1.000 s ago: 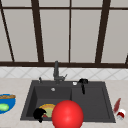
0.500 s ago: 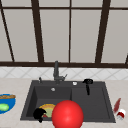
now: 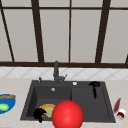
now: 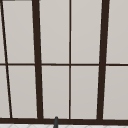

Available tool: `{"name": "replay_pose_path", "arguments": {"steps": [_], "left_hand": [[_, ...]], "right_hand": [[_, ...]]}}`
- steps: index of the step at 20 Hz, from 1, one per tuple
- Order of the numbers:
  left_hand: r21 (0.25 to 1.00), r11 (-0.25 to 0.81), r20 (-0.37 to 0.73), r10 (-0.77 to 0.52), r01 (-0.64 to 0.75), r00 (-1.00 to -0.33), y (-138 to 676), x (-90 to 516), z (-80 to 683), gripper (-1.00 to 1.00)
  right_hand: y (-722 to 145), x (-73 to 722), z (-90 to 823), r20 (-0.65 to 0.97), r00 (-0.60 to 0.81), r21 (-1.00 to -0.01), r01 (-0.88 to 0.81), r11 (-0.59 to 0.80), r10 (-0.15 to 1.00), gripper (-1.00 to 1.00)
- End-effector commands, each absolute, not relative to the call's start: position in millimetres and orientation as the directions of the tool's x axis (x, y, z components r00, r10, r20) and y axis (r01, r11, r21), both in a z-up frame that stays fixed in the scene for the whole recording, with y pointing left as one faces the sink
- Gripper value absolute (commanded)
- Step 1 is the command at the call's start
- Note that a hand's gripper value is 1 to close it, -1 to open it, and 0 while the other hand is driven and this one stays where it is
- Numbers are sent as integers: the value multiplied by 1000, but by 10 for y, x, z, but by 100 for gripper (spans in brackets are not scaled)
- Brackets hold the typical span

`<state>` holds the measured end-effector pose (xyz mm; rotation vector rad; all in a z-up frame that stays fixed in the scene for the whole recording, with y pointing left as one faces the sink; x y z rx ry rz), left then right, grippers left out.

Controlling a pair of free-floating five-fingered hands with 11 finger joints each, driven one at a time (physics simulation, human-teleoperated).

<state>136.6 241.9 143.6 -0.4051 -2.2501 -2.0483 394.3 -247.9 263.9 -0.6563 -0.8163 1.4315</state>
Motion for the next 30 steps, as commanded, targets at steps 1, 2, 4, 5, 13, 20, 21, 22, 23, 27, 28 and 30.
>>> {"name": "replay_pose_path", "arguments": {"steps": [1,2,4,5,13,20,21,22,23,27,28,30], "left_hand": [[968,76,229,145,241,-963,2419,1366,1436,0],[968,76,229,145,241,-963,2419,1366,1436,0],[968,76,229,145,241,-963,2419,1366,1436,0],[968,76,229,145,241,-963,2419,1366,1436,0],[968,76,229,145,241,-963,2419,1366,1436,0],[968,76,229,145,241,-963,2419,1366,1436,0],[968,76,229,145,241,-963,2419,1366,1436,0],[968,76,229,145,241,-963,2419,1366,1436,0],[968,76,229,145,241,-963,2419,1366,1436,0],[968,76,229,145,241,-963,2419,1366,1436,0],[968,76,229,145,241,-963,2419,1366,1436,0],[968,76,229,145,241,-963,2419,1366,1436,0]], "right_hand": [[-2602,3766,2709,92,10,-816,-572,81,996,-100],[-2635,3718,2726,87,17,-816,-572,81,996,-100],[-2693,3627,2768,78,29,-817,-570,81,997,-100],[-2719,3582,2790,74,34,-818,-570,80,997,-100],[-2921,3201,2891,44,77,-816,-573,80,996,-100],[-2999,2974,2885,4,159,-828,-553,93,987,-100],[-3004,2945,2884,-4,175,-827,-554,95,985,-100],[-3012,2915,2883,-13,187,-827,-554,95,982,-100],[-3016,2886,2882,-22,203,-825,-556,97,979,-100],[-3053,2784,2908,-60,254,-817,-568,99,965,-100],[-3082,2748,2928,-66,256,-815,-571,96,964,-100],[-3143,2691,2936,-79,263,-815,-572,90,962,-100]]}}
